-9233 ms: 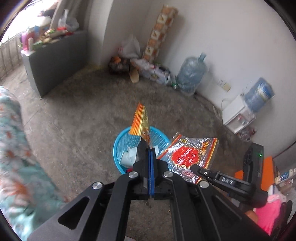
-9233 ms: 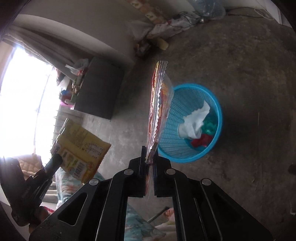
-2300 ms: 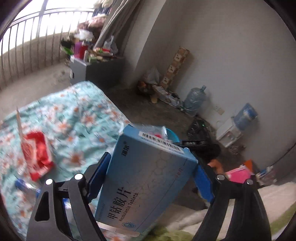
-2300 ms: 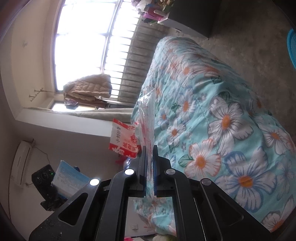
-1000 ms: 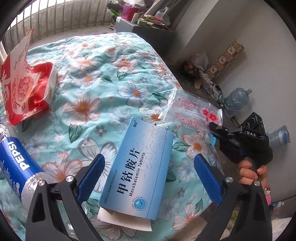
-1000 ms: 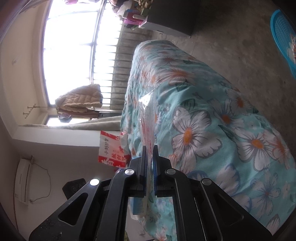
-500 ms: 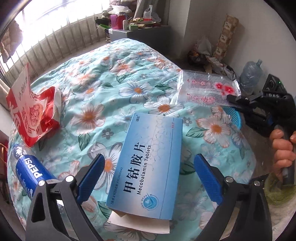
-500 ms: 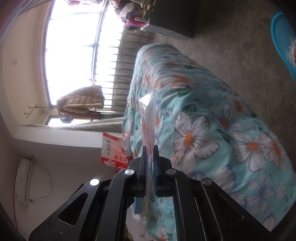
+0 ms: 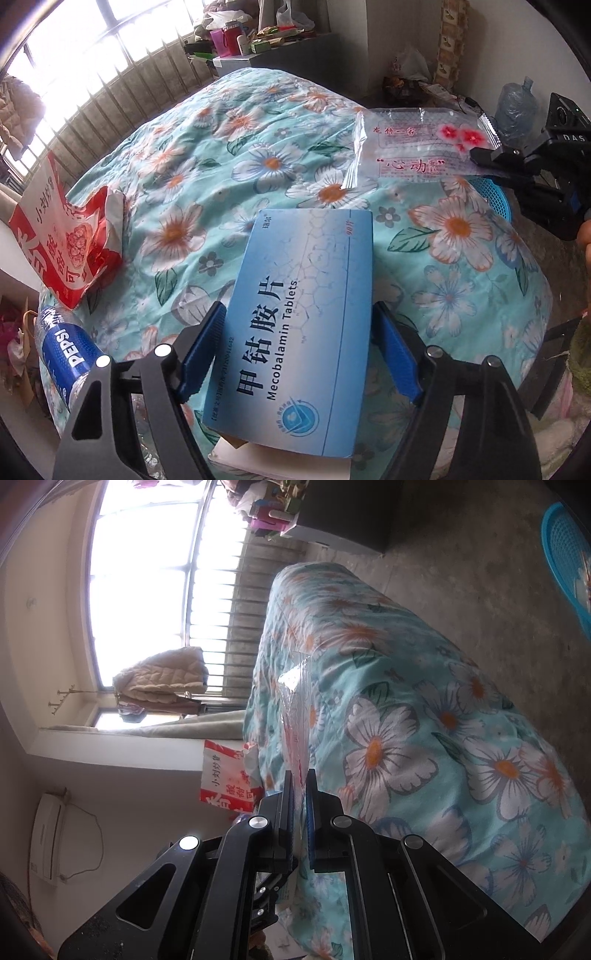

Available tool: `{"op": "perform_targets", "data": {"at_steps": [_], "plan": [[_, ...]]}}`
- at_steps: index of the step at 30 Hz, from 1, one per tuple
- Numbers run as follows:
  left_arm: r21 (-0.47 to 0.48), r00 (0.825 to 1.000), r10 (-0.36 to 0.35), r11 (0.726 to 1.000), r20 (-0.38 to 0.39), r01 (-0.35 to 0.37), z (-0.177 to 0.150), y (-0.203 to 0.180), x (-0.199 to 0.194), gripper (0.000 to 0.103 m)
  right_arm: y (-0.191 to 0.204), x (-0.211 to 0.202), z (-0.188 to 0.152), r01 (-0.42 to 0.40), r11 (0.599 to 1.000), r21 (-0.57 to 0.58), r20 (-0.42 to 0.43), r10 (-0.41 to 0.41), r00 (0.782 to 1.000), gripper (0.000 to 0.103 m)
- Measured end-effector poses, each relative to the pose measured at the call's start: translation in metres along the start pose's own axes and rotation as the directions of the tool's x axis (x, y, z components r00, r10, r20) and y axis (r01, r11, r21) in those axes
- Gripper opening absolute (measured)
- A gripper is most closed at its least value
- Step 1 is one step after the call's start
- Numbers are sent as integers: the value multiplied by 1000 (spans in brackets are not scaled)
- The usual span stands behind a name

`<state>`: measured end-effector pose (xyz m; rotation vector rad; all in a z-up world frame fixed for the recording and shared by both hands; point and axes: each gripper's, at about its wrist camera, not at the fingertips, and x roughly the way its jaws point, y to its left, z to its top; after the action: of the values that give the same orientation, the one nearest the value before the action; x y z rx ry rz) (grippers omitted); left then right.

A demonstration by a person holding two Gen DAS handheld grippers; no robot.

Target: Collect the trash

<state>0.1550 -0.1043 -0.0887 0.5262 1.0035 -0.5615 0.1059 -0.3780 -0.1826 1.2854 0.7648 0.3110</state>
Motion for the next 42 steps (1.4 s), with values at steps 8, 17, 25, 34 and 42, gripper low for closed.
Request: {"op": "perform_targets", "data": {"at_steps": [8,17,25,34,42], "plan": [[17,1000,24,1000,16,-24,0,-4,-2,76,-1,1,0,5,1000,2,-4,-5,1000,5],[27,998,49,998,44,-50,-1,-6,-10,75,1,5,0,6,1000,-3,-11,-7,1000,5],[25,996,60,998,65,-62,-2,-5,-14,75,6,10,-2,9,1000,-16,-20,-9,1000,5],[18,994,65,998,88,-67,-3,-3,-21,75,10,11,-3,6,1000,-28,-21,-6,1000,5],[-22,990,43,999,132,-40,-2,8,-32,74,18,11,-6,13,999,-46,-12,-14,1000,4]]}}
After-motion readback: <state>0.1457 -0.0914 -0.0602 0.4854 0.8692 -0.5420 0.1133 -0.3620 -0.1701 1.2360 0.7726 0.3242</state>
